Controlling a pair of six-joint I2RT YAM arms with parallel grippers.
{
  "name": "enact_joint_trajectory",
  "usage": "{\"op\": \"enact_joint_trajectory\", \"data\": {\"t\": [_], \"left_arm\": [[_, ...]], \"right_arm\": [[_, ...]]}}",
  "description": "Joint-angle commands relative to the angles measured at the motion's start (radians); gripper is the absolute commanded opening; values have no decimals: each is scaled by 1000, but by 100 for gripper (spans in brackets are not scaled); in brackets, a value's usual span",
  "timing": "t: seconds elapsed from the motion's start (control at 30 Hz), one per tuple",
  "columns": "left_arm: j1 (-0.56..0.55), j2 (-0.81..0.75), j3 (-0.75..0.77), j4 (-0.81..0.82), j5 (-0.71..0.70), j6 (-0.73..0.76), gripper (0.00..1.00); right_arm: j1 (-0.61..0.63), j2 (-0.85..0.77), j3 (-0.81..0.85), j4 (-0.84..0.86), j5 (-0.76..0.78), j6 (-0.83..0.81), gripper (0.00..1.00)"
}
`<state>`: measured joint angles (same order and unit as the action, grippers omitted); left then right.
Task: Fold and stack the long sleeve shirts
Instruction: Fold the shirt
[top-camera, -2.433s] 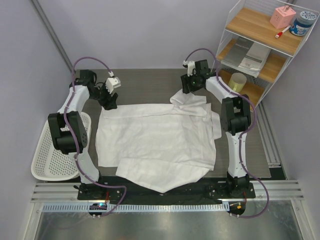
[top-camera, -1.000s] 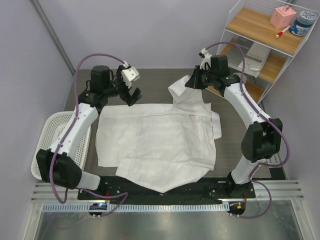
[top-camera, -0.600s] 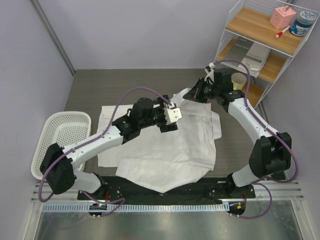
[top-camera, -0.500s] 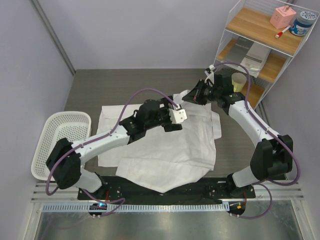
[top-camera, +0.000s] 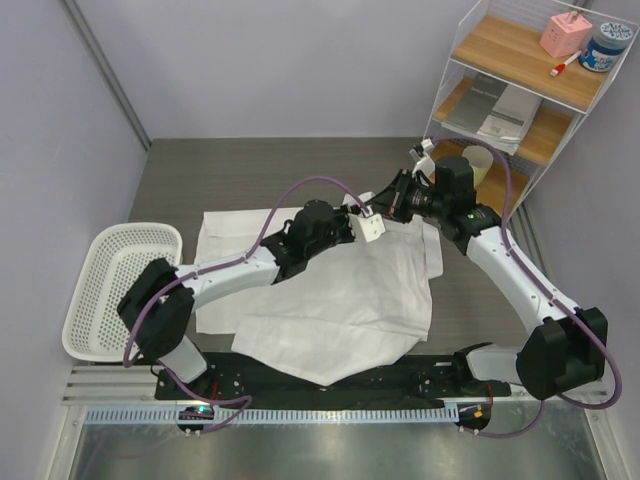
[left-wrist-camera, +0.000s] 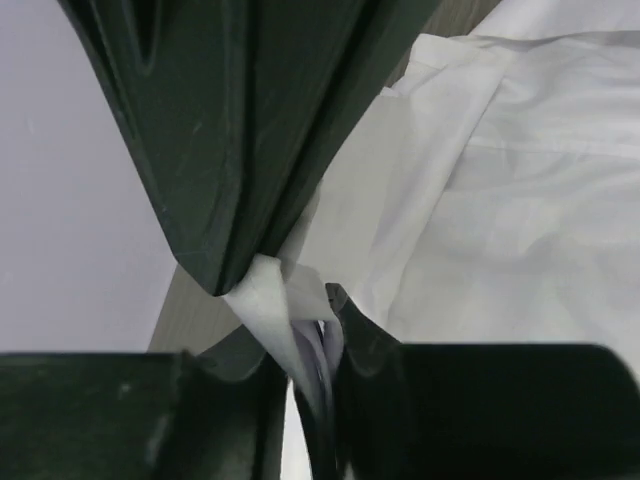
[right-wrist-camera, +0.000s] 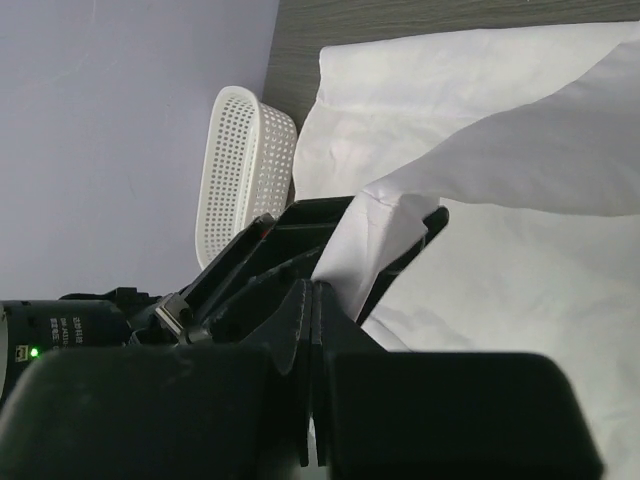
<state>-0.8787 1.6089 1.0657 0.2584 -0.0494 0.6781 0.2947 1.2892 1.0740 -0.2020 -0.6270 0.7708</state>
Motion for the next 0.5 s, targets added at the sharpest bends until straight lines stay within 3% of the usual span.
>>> {"op": "enact_joint_trajectory", "data": {"t": [0.0, 0.03, 0.13, 0.17, 0.27, 0.3, 0.33, 0.43, 0.47], "left_arm": [[-3, -66, 56, -41, 43, -5, 2], [-2, -90, 69, -91, 87, -12, 0], [-3, -157, 109, -295, 147, -44, 0], [-3, -174, 122, -348, 193, -52, 0], [-3, -242, 148, -582, 363, -72, 0], [-3, -262, 163, -699, 428, -65, 0], [-5, -279, 166, -741, 474, -64, 0], [-14, -320, 194, -898, 620, -48, 0], [-22, -326, 200, -930, 653, -45, 0]], "right_arm": [[9, -50, 1, 33, -13, -13, 2], [9, -53, 10, 26, -19, -31, 16], [1, -71, 66, -68, -31, -213, 33], [0, -77, 101, -173, -22, -349, 34], [-14, -97, 151, -371, 56, -540, 40], [-55, -116, 158, -396, 58, -627, 47], [-81, -128, 162, -416, 46, -657, 62], [-211, -166, 168, -422, 1, -729, 81], [-227, -162, 187, -422, 12, -741, 83]]}}
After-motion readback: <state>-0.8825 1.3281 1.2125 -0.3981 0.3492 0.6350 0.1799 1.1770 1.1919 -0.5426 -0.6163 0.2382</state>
